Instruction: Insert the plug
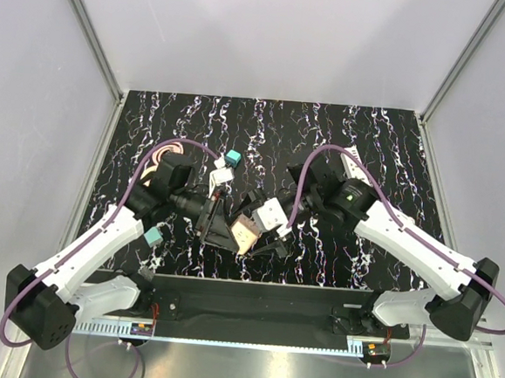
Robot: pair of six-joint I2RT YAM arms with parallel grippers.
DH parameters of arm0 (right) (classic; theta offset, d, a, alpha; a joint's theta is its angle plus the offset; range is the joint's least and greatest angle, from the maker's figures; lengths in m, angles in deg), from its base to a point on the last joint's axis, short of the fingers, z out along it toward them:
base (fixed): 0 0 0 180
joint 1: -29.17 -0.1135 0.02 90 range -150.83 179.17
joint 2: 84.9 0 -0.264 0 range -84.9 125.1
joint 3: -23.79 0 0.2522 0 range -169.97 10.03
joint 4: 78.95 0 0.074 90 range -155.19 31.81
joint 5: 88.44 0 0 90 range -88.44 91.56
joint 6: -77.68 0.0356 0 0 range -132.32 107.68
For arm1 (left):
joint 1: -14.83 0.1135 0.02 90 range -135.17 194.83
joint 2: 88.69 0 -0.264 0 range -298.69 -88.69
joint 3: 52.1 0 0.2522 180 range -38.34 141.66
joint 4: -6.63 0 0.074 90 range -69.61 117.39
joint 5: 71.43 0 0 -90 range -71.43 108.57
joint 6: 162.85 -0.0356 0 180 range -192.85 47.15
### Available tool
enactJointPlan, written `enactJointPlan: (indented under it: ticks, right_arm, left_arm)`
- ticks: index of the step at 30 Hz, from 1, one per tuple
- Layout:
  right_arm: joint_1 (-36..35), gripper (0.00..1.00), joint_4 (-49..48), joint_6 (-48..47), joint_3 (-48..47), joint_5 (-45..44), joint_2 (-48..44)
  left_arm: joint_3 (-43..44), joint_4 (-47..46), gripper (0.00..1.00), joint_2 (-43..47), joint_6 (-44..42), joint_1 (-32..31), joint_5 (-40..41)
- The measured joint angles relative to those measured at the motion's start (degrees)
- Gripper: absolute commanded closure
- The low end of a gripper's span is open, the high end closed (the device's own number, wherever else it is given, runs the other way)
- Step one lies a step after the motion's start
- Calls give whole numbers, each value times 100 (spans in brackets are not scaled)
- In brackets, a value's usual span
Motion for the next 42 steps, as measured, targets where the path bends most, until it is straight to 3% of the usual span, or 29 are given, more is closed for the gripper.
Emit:
enactJointPlan:
  ticks: [6,7,9,10,13,14,15,17,18,20,25,36,42]
  right_arm:
    - [-79,4,4,-133,-57,-70,199]
    - [-81,18,4,-138,-57,-68,219]
    - [-103,29,13,-175,-57,-68,243]
    - [-114,42,46,-173,-55,-70,243]
    - [-122,64,39,-225,-50,-160,240]
    - [-125,80,31,-247,-48,-186,240]
    - [-127,86,59,-251,-37,-203,238]
    - [-129,100,79,-247,-26,-256,236]
    - [-131,100,85,-243,-26,-273,236]
    - [-133,100,94,-212,-26,-341,249]
    - [-133,100,-210,55,28,-431,291]
    - [-133,100,-1296,1266,809,-800,-205]
    - [-136,100,-2002,2490,796,-1259,-184]
  left_arm:
    - [-2,2,100,-92,-28,-20,-4]
    - [-2,0,100,-101,-39,-20,-4]
    - [-2,0,100,-125,-50,-20,-17]
    - [0,9,100,-133,-61,-17,-22]
    - [0,46,100,-170,-114,-20,-46]
    - [-2,57,97,-181,-131,-20,-46]
    - [0,55,79,-192,-157,-17,-42]
    - [0,66,65,-201,-168,-13,11]
    - [0,66,50,-208,-168,-13,31]
    - [17,92,35,-232,-162,-13,111]
    - [372,304,17,-299,-142,-11,531]
    - [2009,380,14,-372,-466,592,1379]
    - [2420,433,14,-15,-815,1049,2710]
